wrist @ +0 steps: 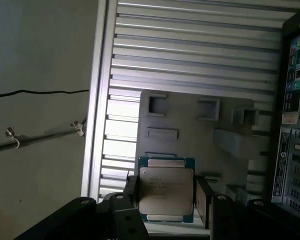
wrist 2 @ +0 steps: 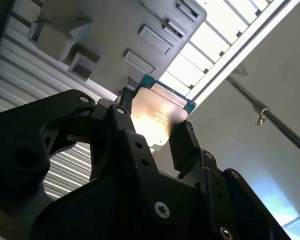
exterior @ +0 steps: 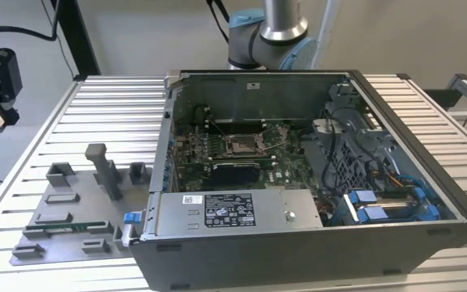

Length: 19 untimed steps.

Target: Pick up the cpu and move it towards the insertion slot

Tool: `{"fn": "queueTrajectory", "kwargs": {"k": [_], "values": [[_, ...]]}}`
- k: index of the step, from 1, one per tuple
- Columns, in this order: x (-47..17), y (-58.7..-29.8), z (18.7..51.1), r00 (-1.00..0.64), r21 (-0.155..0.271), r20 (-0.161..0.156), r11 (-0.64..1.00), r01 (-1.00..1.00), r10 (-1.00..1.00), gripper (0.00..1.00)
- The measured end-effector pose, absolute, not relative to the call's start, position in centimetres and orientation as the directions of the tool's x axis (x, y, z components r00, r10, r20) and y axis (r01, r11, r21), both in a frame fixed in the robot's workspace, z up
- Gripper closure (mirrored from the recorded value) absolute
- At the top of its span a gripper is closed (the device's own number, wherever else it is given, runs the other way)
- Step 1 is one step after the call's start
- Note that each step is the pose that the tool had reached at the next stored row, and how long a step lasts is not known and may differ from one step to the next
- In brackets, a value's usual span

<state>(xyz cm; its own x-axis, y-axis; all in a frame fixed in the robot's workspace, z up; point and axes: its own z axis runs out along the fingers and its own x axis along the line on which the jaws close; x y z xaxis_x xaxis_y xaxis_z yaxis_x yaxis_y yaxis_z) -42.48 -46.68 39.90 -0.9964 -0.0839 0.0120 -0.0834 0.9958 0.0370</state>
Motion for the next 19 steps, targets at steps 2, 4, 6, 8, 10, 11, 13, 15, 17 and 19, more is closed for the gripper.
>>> {"fn": "queueTrajectory", "kwargs": {"k": [2,4,6,8,10,11,13,15,17,19], "values": [[-42.5,-46.7,39.9,-0.996,0.037,0.012,0.996,-0.083,-0.084,1.00],[-42.5,-46.7,39.9,-0.996,0.037,0.013,0.996,-0.083,-0.084,1.00],[-42.5,-46.7,39.9,-0.996,0.037,0.013,0.996,-0.083,-0.084,1.00],[-42.5,-46.7,39.9,-0.996,0.037,0.013,0.996,-0.083,-0.084,1.00],[-42.4,-46.7,39.9,-0.996,0.037,0.013,0.996,-0.083,-0.084,1.00],[-42.2,-46.7,39.9,-0.996,0.037,0.013,0.996,-0.084,-0.084,1.00],[-41.8,-46.7,39.9,-0.996,0.037,0.013,0.996,-0.083,-0.084,1.00],[-41.4,-46.7,39.9,-0.996,0.037,0.013,0.996,-0.083,-0.084,1.00],[-41.0,-46.7,39.9,-0.996,0.037,0.013,0.996,-0.083,-0.084,1.00],[-40.7,-46.7,39.9,-0.996,0.037,0.013,0.996,-0.083,-0.084,1.00]]}}
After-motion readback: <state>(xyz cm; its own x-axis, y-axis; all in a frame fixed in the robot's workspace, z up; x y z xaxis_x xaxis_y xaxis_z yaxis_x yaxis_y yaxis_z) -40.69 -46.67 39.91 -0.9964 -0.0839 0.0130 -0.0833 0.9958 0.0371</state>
